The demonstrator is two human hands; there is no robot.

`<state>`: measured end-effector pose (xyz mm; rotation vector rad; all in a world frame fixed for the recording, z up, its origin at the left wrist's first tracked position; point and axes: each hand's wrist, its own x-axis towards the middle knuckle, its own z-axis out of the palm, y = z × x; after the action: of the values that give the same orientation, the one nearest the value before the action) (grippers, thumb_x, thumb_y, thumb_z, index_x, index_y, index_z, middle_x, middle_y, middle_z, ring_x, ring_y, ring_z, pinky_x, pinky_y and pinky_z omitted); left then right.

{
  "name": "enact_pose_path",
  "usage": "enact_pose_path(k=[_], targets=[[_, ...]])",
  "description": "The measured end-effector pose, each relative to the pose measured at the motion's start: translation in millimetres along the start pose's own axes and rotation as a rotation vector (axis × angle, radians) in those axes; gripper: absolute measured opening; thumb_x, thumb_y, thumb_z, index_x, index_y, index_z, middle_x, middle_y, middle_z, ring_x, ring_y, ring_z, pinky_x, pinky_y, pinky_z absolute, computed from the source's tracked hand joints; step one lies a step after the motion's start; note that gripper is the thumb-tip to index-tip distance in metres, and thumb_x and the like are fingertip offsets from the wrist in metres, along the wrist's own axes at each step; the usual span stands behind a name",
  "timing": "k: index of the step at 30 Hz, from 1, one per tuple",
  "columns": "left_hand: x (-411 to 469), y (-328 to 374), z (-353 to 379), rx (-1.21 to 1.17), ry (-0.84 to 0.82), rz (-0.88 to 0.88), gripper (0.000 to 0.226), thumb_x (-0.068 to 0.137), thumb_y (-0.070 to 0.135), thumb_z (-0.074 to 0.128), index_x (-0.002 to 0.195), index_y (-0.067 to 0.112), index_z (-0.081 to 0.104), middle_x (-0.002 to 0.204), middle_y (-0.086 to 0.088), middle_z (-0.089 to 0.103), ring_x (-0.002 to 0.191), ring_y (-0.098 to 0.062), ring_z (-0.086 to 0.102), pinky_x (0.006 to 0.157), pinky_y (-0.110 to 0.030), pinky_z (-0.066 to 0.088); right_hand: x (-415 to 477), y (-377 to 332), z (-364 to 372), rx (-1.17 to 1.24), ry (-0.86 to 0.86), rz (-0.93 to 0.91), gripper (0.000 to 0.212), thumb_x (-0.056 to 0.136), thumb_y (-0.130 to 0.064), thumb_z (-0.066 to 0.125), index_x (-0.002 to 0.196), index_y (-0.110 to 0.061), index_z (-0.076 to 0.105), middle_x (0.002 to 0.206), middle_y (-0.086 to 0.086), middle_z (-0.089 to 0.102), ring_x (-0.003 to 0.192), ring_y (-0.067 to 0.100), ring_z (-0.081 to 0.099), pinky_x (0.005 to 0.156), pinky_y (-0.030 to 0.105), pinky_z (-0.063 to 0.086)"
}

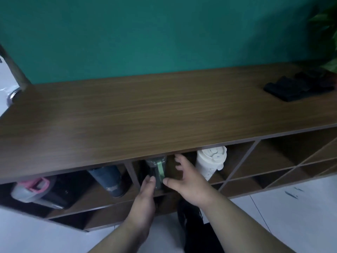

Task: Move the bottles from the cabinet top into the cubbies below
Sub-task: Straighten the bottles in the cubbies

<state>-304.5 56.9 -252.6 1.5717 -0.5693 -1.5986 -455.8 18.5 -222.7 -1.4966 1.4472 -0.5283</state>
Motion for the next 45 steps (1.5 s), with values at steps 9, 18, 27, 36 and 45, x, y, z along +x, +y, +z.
enact_pose_path(k=[9, 18, 27, 36, 45], targets=[[12.5, 25.1, 11.7, -0.175, 0.059, 0.009, 0.055, 0.101, 0.062, 0.038, 0.122, 0.024, 0.072, 0.129, -0.005, 0.074, 0.122, -0.021, 0.066, 0.116, -0.047, 0.043, 22.4, -19.8, 26.7, 0.129, 0.145, -0.057, 0.065, 0.067, -0.049, 0.075, 0.127, -0.037, 0.053, 0.122, -0.017, 0.067, 0.117, 0.002, 0.06, 0.096, 0.023, 0.045], [13.7, 34.4, 12.5, -0.199, 0.013, -0.027, 0.053, 0.106, 0.053, 0.035, 0.093, 0.024, 0.077, 0.079, 0.006, 0.084, 0.098, -0.014, 0.071, 0.099, -0.038, 0.051, 26.6, -18.8, 33.7, 0.079, 0.2, -0.054, 0.057, 0.071, -0.053, 0.073, 0.123, -0.034, 0.057, 0.119, -0.016, 0.067, 0.114, 0.003, 0.062, 0.1, 0.027, 0.048], [13.0, 36.1, 13.4, -0.207, -0.005, -0.055, 0.054, 0.105, 0.056, 0.035, 0.1, 0.022, 0.077, 0.105, -0.005, 0.079, 0.105, -0.017, 0.07, 0.106, -0.042, 0.05, 23.8, -20.3, 37.9, 0.02, 0.246, -0.037, 0.068, 0.068, -0.06, 0.068, 0.127, -0.029, 0.053, 0.125, -0.01, 0.062, 0.117, 0.009, 0.061, 0.1, 0.032, 0.05], [6.4, 40.0, 13.8, -0.187, 0.012, -0.059, 0.057, 0.102, 0.062, 0.037, 0.1, 0.022, 0.077, 0.115, -0.009, 0.079, 0.112, -0.026, 0.071, 0.108, -0.05, 0.051, 19.5, -25.7, 33.6, 0.024, 0.211, 0.009, 0.064, 0.079, -0.047, 0.076, 0.133, -0.025, 0.05, 0.129, -0.009, 0.058, 0.119, 0.012, 0.058, 0.093, 0.026, 0.045], [-37.3, 9.5, -38.5, -0.023, -0.094, -0.154, 0.049, 0.102, 0.061, 0.038, 0.129, 0.03, 0.065, 0.123, 0.012, 0.076, 0.123, -0.011, 0.06, 0.111, -0.042, 0.032, -20.7, -32.2, 22.9, -0.282, -0.12, 0.272, 0.083, 0.081, -0.06, 0.064, 0.152, -0.027, 0.038, 0.154, 0.002, 0.048, 0.137, 0.025, 0.05, 0.101, 0.033, 0.042]])
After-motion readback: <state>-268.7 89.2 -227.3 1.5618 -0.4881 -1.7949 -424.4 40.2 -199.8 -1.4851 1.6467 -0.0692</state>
